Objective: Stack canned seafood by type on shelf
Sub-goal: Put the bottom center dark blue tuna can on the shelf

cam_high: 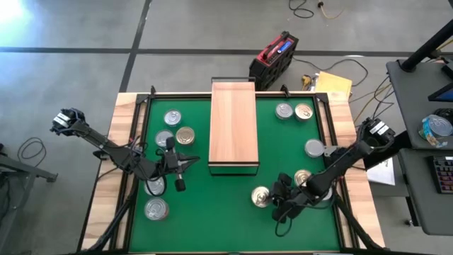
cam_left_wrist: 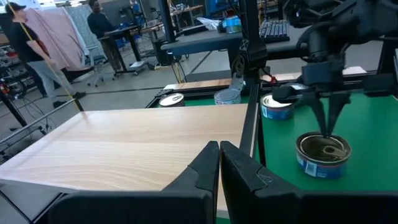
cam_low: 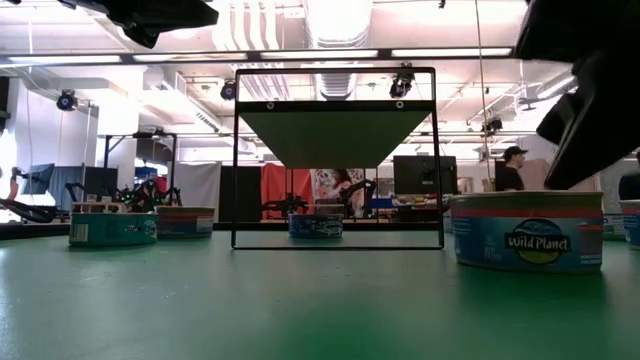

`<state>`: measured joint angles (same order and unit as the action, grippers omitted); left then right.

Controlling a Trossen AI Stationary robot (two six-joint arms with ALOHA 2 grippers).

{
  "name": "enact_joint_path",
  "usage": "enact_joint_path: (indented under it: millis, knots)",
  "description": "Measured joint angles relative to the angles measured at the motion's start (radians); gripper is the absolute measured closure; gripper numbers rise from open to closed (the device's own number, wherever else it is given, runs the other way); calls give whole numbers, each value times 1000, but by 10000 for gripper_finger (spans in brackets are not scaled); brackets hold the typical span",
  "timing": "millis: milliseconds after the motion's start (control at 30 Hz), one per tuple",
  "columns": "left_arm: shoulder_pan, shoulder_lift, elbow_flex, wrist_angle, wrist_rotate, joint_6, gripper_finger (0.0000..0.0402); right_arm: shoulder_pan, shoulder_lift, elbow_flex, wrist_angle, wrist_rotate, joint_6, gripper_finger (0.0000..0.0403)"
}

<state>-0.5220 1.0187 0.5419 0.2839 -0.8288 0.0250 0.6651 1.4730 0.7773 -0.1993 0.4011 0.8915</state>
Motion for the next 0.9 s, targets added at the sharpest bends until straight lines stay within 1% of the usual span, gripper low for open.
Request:
enact_joint_path:
  millis: [67, 200, 267, 367, 600, 733, 900]
  knots:
    - [0, 0, 0, 2, 0, 0, 401, 4, -6, 34, -51, 4, 0, 390]
    - [0, 0, 0, 4, 0, 4, 401, 2, -16, 118, -227, 16, 2, 390]
    - [0, 0, 0, 6, 0, 10, 401, 0, -18, 159, -309, 39, 1, 390]
    - [0, 0, 0, 7, 0, 11, 401, -3, -20, 205, -388, 52, -35, 390]
    - [0, 0, 0, 8, 0, 11, 401, -30, -40, 237, -435, 40, -58, 390]
    - [0, 0, 0, 8, 1, 10, 401, -39, -63, 217, -435, 2, -54, 390]
    - [0, 3, 0, 12, 8, 1, 401, -39, -116, 174, -450, -9, -14, 390]
